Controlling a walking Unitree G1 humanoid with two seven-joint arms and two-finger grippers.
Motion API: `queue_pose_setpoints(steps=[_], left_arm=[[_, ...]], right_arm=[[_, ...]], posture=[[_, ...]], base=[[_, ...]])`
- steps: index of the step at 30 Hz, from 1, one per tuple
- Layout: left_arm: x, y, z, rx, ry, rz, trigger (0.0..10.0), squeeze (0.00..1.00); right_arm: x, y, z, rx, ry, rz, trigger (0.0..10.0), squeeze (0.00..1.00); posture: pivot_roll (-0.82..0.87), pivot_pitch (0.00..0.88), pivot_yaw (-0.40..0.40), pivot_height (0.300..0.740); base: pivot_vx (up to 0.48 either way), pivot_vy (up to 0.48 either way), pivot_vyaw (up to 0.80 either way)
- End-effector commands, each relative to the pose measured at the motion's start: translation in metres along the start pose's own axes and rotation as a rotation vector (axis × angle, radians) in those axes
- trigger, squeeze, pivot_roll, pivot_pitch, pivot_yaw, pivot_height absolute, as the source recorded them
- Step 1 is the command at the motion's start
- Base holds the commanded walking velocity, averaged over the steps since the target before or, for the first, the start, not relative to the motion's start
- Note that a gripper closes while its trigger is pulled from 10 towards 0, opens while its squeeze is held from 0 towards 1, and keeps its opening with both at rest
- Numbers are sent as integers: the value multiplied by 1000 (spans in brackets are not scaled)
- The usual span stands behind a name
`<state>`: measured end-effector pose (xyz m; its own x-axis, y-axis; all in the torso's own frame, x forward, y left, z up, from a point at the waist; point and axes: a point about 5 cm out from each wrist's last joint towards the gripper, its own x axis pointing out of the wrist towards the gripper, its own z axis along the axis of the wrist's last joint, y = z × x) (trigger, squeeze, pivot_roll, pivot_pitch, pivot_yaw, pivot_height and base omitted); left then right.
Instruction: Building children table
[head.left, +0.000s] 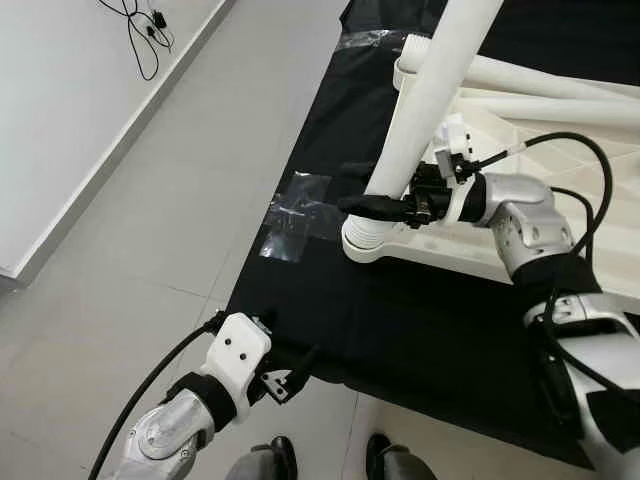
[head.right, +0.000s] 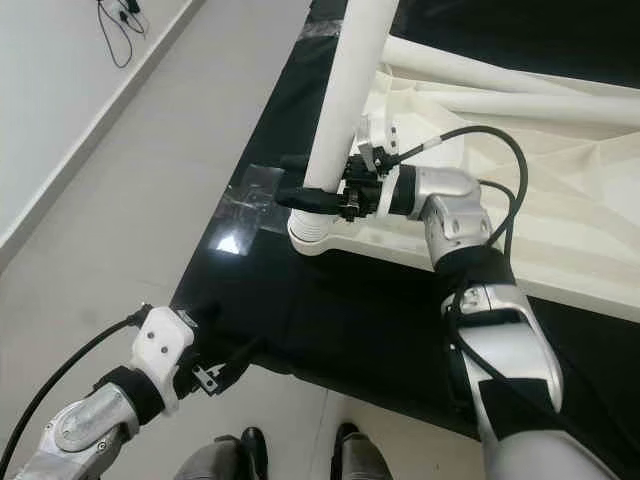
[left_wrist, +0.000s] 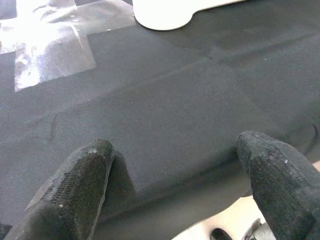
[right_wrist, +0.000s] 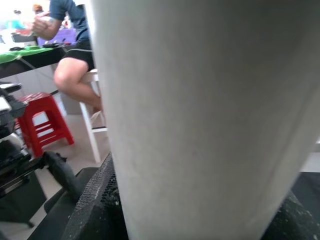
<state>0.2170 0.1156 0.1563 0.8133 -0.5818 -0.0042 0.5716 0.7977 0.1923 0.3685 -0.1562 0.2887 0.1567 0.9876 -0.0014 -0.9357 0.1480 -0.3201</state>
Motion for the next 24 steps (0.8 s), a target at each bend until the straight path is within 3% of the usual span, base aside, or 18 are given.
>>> queue_pose_setpoints(steps=[1,7,15,24], left_arm=[[-5,-3,-5,-5,38,-16,10000,0],[-6,-3,-6,-9,40,-15,10000,0],[-5,-2,-5,-11,43,-23,10000,0],[-5,0,-4,-12,42,-16,10000,0]], right_arm=[[-5,2,-6,11,43,38,10000,0],[-1,5,1,-17,84,138,10000,0],[20,15,10,-112,179,298,10000,0],[37,20,10,-165,214,369,10000,0]], posture=[[56,367,42,740],[50,364,48,740],[47,368,55,740],[68,370,68,740]], base=[[0,0,0],[0,0,0],[0,0,0],[0,0,0]])
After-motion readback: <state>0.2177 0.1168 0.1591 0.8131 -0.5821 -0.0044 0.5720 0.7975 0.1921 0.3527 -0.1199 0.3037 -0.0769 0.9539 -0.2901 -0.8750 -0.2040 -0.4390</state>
